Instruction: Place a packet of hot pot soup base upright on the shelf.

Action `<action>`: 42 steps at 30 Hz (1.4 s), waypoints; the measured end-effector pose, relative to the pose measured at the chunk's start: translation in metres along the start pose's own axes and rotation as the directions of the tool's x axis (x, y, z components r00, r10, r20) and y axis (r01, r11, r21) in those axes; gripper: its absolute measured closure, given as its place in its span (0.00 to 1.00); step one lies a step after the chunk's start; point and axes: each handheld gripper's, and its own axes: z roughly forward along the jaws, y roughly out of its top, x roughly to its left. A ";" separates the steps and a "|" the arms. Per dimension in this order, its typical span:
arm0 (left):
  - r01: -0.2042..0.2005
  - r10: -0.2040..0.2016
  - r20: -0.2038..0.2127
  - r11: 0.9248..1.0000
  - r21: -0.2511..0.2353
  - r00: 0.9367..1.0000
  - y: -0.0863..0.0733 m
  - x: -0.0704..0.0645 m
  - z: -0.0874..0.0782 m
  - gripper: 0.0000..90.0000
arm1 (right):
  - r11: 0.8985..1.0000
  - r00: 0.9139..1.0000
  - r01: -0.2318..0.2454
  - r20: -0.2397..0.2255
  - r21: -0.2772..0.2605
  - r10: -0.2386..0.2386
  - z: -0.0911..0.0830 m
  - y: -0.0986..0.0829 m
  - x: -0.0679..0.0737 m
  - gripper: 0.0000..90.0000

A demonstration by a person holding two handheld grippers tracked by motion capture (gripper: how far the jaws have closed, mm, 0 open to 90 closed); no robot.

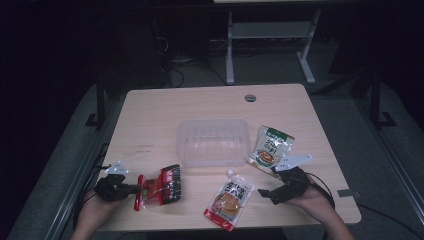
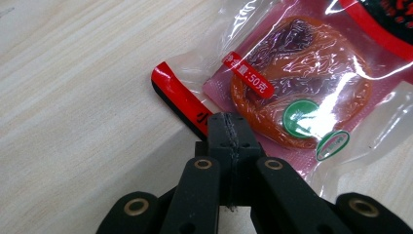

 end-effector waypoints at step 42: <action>-0.039 0.038 0.060 0.999 0.006 0.997 0.011 -0.017 0.010 1.00 | 0.996 0.958 0.061 -0.276 -0.059 -0.075 0.077 0.090 0.066 0.20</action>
